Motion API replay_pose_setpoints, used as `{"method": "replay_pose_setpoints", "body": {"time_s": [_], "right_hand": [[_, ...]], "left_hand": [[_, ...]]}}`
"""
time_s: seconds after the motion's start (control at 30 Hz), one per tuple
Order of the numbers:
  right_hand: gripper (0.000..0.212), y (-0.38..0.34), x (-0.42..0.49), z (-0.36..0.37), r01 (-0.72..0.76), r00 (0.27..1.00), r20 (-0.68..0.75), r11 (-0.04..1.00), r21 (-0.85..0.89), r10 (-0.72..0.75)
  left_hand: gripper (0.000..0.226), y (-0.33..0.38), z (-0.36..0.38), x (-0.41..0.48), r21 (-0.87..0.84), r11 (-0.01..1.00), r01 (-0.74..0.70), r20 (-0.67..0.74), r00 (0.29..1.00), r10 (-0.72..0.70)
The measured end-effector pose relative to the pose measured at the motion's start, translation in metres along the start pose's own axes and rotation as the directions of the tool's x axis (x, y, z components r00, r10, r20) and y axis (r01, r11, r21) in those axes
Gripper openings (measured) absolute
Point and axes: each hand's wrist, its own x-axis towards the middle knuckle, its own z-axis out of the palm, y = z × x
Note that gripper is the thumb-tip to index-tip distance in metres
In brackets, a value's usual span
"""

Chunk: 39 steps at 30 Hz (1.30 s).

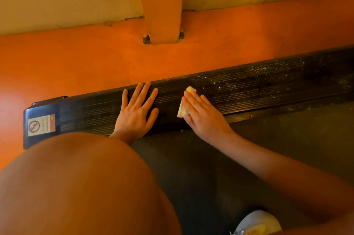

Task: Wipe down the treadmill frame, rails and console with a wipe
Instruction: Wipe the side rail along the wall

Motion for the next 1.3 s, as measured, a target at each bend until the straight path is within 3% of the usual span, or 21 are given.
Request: {"method": "replay_pose_setpoints", "body": {"time_s": [0.2, 0.37, 0.57, 0.77, 0.97, 1.17, 1.3], "right_hand": [[0.065, 0.009, 0.031, -0.016, -0.098, 0.994, 0.034, 0.995, -0.028, 0.099], [0.059, -0.016, -0.029, 0.007, -0.039, 0.999, 0.015, 0.999, 0.013, 0.039], [0.059, 0.006, 0.028, -0.020, -0.066, 0.995, 0.072, 0.997, -0.031, 0.068], [0.057, -0.014, -0.027, 0.002, -0.060, 0.998, 0.011, 0.998, -0.006, 0.060], [0.058, 0.008, 0.022, -0.017, -0.050, 0.997, 0.060, 0.999, 0.016, 0.049], [0.058, -0.016, -0.028, 0.004, -0.062, 0.998, 0.022, 0.997, 0.037, 0.062], [0.058, -0.004, -0.001, -0.010, -0.056, 0.997, 0.048, 0.998, 0.012, 0.055]], "left_hand": [[0.064, -0.003, 0.000, -0.001, 0.004, 1.000, -0.003, 0.008, 1.000, 0.003], [0.063, -0.001, 0.000, 0.000, 0.001, 1.000, -0.005, -0.010, 1.000, 0.005], [0.063, -0.001, 0.000, -0.002, 0.003, 1.000, -0.002, 0.004, 1.000, 0.002], [0.064, 0.001, 0.000, 0.002, 0.002, 1.000, 0.000, -0.004, 1.000, 0.000], [0.063, -0.002, 0.001, -0.002, 0.003, 1.000, 0.006, 0.003, 1.000, -0.006], [0.064, 0.000, 0.000, 0.000, -0.009, 1.000, 0.002, -0.020, 1.000, -0.002], [0.063, 0.000, 0.001, -0.001, 0.001, 1.000, 0.004, -0.013, 1.000, -0.004]]}}
